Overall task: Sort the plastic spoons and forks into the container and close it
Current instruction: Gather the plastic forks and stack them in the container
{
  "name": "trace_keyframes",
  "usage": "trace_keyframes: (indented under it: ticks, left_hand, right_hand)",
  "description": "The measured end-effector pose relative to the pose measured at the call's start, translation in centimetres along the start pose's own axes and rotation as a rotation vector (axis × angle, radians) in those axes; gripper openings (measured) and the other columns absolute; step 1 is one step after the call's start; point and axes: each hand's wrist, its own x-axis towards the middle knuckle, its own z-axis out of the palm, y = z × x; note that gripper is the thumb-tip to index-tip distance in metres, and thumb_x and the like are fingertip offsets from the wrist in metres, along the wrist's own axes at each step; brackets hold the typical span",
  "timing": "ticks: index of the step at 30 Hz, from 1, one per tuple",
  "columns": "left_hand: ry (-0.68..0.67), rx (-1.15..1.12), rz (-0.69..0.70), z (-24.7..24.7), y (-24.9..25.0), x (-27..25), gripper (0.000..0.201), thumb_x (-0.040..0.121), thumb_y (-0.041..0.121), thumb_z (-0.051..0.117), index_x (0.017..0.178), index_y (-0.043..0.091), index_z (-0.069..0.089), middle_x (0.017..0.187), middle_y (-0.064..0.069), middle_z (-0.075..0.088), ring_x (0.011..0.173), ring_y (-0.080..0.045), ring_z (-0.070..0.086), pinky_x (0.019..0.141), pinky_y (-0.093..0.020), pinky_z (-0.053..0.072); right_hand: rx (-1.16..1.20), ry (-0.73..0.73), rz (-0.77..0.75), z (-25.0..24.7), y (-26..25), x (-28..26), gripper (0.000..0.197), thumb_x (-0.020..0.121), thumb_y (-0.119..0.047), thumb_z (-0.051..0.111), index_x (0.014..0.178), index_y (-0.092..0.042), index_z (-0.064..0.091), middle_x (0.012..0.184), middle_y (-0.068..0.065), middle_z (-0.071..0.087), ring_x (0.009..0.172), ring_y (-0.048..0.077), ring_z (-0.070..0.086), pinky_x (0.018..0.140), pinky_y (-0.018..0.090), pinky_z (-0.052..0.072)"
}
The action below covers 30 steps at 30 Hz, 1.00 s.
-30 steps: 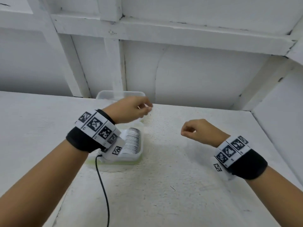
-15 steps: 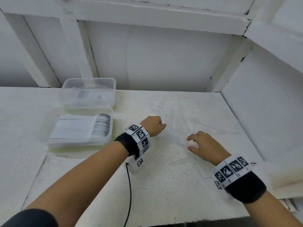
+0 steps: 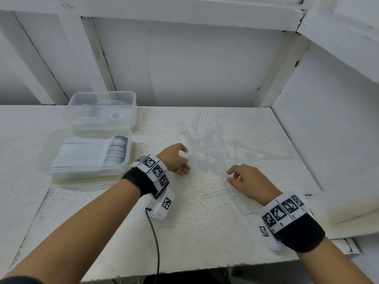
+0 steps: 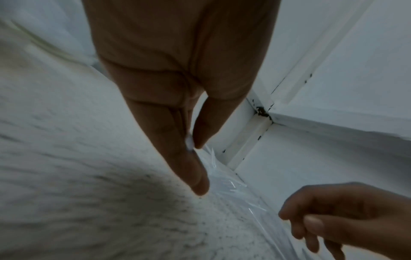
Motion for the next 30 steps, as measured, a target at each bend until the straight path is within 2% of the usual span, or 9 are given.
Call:
trace_keyframes:
  ticks: [5, 8, 12, 16, 20, 22, 24, 27, 30]
  left_hand:
    - [0.036, 0.016, -0.037, -2.2, -3.1, -3.6, 0.022, 0.091, -0.003, 0.043, 0.107, 0.011, 0.042, 0.086, -0.011, 0.068, 0.061, -0.02, 0.061, 0.058, -0.028, 0.055]
    - [0.116, 0.125, -0.023, -2.9, -4.8, -5.1, 0.025, 0.089, 0.0, 0.039, 0.11, 0.013, 0.042, 0.083, -0.005, 0.066, 0.059, -0.016, 0.048, 0.051, -0.022, 0.042]
    - [0.176, 0.088, 0.004, -3.1, -6.1, -5.8, 0.024, 0.092, 0.005, 0.038, 0.113, 0.014, 0.046, 0.077, -0.005, 0.061, 0.056, -0.016, 0.043, 0.049, -0.022, 0.036]
    - [0.205, 0.056, 0.034, -3.0, -6.7, -5.8, 0.02, 0.094, 0.009, 0.04, 0.111, 0.012, 0.051, 0.074, -0.004, 0.06, 0.055, -0.016, 0.043, 0.047, -0.022, 0.035]
    - [0.226, 0.033, 0.063, -2.5, -6.8, -5.7, 0.011, 0.097, 0.017, 0.042, 0.098, 0.012, 0.052, 0.071, -0.003, 0.06, 0.054, -0.015, 0.044, 0.047, -0.022, 0.036]
    - [0.23, 0.044, 0.076, -2.0, -6.6, -5.5, 0.014, 0.098, 0.02, 0.04, 0.088, 0.014, 0.048, 0.071, -0.002, 0.059, 0.053, -0.014, 0.043, 0.047, -0.022, 0.036]
    - [0.226, 0.035, 0.076, -1.4, -6.1, -5.3, 0.017, 0.098, 0.02, 0.036, 0.083, 0.015, 0.044, 0.072, -0.002, 0.058, 0.055, -0.015, 0.041, 0.049, -0.023, 0.036]
    - [0.197, 0.069, 0.089, 0.0, -5.0, -5.0, 0.015, 0.097, 0.021, 0.034, 0.089, 0.015, 0.044, 0.075, -0.002, 0.055, 0.059, -0.014, 0.04, 0.052, -0.024, 0.035]
    - [0.192, 0.218, 0.158, 1.7, -3.8, -4.4, 0.015, 0.096, 0.026, 0.041, 0.098, 0.013, 0.048, 0.085, -0.001, 0.054, 0.068, -0.013, 0.046, 0.059, -0.025, 0.037]
  right_hand:
    - [-0.001, 0.085, 0.047, -0.6, -1.4, 1.3, 0.032, 0.094, -0.032, 0.051, 0.117, -0.011, 0.059, 0.106, 0.007, 0.064, 0.094, 0.02, 0.059, 0.079, 0.028, 0.045]
    - [-0.107, 0.059, 0.125, -0.6, -2.5, 2.9, 0.041, 0.096, -0.04, 0.046, 0.115, -0.005, 0.058, 0.109, 0.01, 0.064, 0.1, 0.025, 0.06, 0.081, 0.032, 0.047]
    - [-0.176, 0.008, 0.162, 0.0, -3.3, 5.3, 0.033, 0.096, -0.034, 0.044, 0.071, -0.012, 0.049, 0.07, 0.001, 0.051, 0.07, 0.019, 0.055, 0.055, 0.025, 0.036]
    - [-0.051, 0.047, 0.153, 0.6, -3.6, 6.3, 0.039, 0.095, -0.024, 0.043, 0.058, -0.013, 0.037, 0.06, 0.001, 0.042, 0.056, 0.015, 0.042, 0.048, 0.025, 0.027]
    - [0.033, 0.15, 0.09, 0.1, -3.9, 5.5, 0.044, 0.099, -0.032, 0.038, 0.061, -0.011, 0.043, 0.062, 0.002, 0.047, 0.059, 0.017, 0.048, 0.052, 0.027, 0.035]
    - [0.133, 0.249, 0.028, -0.8, -4.4, 4.6, 0.041, 0.1, -0.033, 0.035, 0.078, -0.006, 0.057, 0.075, 0.005, 0.059, 0.071, 0.021, 0.057, 0.063, 0.03, 0.045]
    - [0.343, 0.351, -0.024, -1.7, -5.0, 3.6, 0.037, 0.101, -0.032, 0.032, 0.093, -0.006, 0.057, 0.083, 0.005, 0.062, 0.073, 0.015, 0.058, 0.064, 0.024, 0.046]
    - [0.552, 0.458, -0.086, -3.1, -5.4, 1.9, 0.03, 0.101, -0.036, 0.03, 0.093, -0.016, 0.052, 0.071, 0.011, 0.057, 0.06, 0.012, 0.058, 0.059, 0.026, 0.047]
    - [0.476, 0.46, -0.065, -3.6, -4.4, 0.5, 0.033, 0.099, -0.043, 0.028, 0.098, -0.019, 0.051, 0.061, 0.002, 0.045, 0.055, 0.015, 0.046, 0.056, 0.028, 0.042]
